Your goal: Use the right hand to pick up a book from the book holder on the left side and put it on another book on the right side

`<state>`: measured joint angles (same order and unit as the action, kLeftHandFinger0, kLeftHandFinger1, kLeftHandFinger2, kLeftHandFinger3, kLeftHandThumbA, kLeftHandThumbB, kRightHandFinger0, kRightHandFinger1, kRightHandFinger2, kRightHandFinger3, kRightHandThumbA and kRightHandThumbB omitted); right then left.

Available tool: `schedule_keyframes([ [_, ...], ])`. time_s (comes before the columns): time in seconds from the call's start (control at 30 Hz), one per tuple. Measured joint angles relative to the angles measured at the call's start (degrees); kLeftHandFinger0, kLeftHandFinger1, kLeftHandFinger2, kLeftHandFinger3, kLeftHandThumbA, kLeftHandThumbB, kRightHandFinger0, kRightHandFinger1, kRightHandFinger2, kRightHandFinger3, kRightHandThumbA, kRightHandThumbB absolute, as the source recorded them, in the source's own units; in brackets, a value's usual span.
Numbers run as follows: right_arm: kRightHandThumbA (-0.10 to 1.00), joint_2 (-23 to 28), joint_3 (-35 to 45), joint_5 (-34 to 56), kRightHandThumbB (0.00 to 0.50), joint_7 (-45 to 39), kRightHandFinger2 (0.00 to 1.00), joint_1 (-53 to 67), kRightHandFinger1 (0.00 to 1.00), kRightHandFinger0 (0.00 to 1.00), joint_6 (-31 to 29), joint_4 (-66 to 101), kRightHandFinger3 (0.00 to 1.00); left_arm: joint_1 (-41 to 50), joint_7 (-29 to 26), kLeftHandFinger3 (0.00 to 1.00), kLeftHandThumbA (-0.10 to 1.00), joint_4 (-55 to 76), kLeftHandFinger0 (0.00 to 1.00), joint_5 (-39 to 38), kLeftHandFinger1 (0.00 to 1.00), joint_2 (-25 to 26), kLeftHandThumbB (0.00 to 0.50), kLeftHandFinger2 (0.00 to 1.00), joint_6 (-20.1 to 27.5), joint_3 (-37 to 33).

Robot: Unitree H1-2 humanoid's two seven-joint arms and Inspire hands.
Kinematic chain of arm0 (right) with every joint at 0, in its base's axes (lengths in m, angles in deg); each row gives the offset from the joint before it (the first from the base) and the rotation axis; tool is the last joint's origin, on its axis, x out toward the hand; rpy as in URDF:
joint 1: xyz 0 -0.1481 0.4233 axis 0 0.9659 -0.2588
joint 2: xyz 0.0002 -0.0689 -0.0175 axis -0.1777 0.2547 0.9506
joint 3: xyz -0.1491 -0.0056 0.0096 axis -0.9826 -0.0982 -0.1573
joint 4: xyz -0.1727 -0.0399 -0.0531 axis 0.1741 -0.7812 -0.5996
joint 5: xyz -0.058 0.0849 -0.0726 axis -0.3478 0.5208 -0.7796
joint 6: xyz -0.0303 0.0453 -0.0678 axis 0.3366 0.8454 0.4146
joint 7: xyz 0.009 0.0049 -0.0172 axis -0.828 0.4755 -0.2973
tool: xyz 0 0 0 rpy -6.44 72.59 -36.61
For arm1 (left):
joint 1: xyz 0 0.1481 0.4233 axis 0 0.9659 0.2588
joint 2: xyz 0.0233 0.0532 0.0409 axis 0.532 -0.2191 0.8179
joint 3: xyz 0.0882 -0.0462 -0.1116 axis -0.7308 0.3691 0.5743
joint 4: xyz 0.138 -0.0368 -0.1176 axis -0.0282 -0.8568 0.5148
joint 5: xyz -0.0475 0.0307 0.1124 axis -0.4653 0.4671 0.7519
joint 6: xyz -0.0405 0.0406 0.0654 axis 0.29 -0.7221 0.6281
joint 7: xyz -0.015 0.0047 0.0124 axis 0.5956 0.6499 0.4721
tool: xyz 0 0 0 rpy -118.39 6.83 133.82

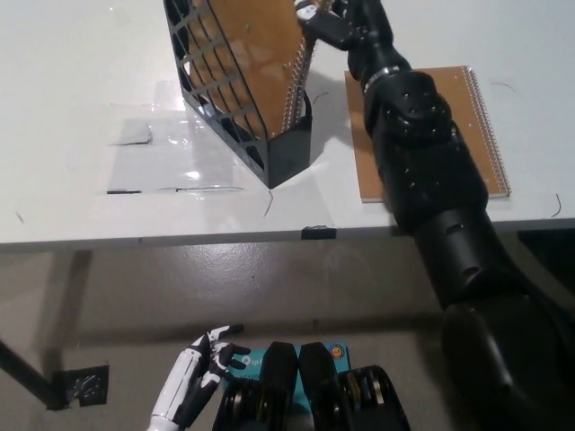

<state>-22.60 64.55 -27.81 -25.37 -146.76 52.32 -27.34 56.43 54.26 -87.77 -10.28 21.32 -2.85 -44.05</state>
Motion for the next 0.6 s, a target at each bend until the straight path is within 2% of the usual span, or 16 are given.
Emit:
schedule_keyframes([
  [0.07, -0.1, -0.2, 2.28, 2.06, 0.128, -0.11, 0.74, 0.0, 0.34, 0.0, 1.8, 0.39, 1.0, 0.0, 0.0, 0.78, 0.91, -0.05, 0.48, 0.0, 0.54, 0.0, 0.134, 0.6, -0.02, 0.0],
  [0.3, -0.1, -0.97, 9.19, 8.28, 0.099, 0.01, 0.76, -0.01, 0.36, 0.0, 8.01, 2.44, 1.0, 0.01, 0.0, 0.77, 0.91, -0.16, 0.49, 0.01, 0.53, 0.0, 0.133, 0.59, -0.08, 0.01],
  [0.5, -0.1, -1.05, 14.13, 13.49, 0.092, 0.28, 0.74, -0.23, 0.33, 0.0, 13.34, 5.22, 1.0, 0.0, 0.0, 0.76, 0.88, -0.18, 0.48, 0.01, 0.52, 0.0, 0.122, 0.58, -0.13, 0.01],
  [0.6, -0.1, -1.04, 16.37, 16.1, 0.077, 0.56, 0.74, -0.52, 0.3, 0.0, 15.8, 7.04, 1.0, 0.0, 0.0, 0.76, 0.89, -0.18, 0.48, 0.01, 0.51, 0.0, 0.133, 0.58, -0.13, 0.0],
])
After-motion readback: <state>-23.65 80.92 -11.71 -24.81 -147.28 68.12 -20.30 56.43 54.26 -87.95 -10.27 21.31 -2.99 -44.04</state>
